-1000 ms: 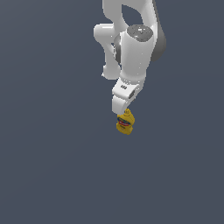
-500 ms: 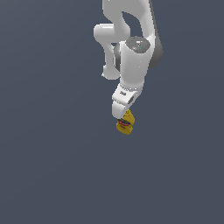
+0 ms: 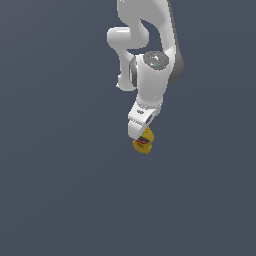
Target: Pick up the object and move it to a goal position.
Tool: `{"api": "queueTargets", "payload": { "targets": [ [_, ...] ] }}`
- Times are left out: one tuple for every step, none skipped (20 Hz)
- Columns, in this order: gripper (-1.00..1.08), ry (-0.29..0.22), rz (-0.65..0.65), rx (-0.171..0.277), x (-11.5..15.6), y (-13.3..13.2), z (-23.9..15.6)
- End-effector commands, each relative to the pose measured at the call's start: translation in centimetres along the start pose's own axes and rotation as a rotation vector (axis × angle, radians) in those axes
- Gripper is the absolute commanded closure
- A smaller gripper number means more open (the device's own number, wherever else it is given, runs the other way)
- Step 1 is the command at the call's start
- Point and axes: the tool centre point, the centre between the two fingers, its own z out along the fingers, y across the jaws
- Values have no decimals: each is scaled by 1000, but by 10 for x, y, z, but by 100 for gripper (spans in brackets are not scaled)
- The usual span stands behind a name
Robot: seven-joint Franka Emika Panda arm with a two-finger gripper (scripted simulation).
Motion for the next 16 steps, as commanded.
{"api": "queueTargets", "payload": {
  "targets": [
    [108,0,0,0,0,0,1],
    [108,0,0,0,0,0,1],
    [108,0,0,0,0,0,1],
    [108,0,0,0,0,0,1],
    [108,0,0,0,0,0,1],
    [108,0,0,0,0,0,1],
    [108,0,0,0,0,0,1],
    [108,0,0,-1,0,0,0],
    [108,0,0,-1,0,0,0],
    [108,0,0,-1,0,0,-1],
    [108,0,0,-1,-1,0,-2],
    [108,0,0,-1,-2,0,-3],
    [108,0,0,-1,-3,0,-5],
    [108,0,0,-1,-5,0,-8],
    [108,0,0,-1,-7,-1,-11],
    [108,0,0,-1,-9,-1,-14]
  ]
}}
